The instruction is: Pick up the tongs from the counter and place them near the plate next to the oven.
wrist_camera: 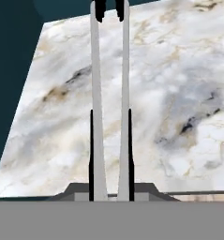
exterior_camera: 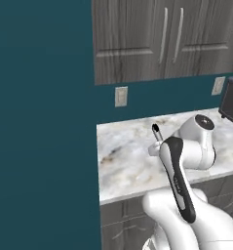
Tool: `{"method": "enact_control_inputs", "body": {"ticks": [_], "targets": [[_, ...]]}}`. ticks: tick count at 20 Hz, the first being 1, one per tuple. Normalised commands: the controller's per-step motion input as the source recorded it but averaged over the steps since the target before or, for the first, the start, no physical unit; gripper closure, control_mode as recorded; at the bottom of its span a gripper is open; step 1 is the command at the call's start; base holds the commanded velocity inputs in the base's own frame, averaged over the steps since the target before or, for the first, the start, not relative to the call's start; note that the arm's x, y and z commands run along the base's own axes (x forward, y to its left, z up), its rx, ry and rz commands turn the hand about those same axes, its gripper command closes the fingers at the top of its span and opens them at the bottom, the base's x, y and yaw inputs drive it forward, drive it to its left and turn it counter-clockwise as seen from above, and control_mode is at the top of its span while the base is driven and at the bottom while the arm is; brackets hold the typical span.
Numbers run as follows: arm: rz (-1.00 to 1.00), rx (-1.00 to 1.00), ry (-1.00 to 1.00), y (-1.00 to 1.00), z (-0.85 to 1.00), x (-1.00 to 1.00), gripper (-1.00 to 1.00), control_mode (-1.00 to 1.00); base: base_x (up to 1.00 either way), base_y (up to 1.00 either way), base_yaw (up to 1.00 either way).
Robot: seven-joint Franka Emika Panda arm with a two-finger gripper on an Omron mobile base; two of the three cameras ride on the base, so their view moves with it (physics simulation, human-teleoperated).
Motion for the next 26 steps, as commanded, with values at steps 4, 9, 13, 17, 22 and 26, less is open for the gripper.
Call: {"method": "enact_control_inputs", "body": {"ticks": [4,9,13,17,22,26], "targets": [[0.0,0.0,0.0,0.0,0.0,0.0,1.0,1.0,-0.39,0.0,-0.48],[0.0,0.0,0.0,0.0,0.0,0.0,1.0,1.0,-0.26,-0.03,-0.62],[0.0,0.0,0.0,0.0,0.0,0.0,1.0,1.0,-0.14,0.0,-0.64],[0.0,0.0,0.0,0.0,0.0,0.0,1.0,1.0,-0.06,0.0,-0.61],[0.0,0.0,0.0,0.0,0.0,0.0,1.0,1.0,-0.05,0.0,-0.6],[0.0,0.0,0.0,0.0,0.0,0.0,1.0,1.0,-0.09,0.0,-0.67]]}}
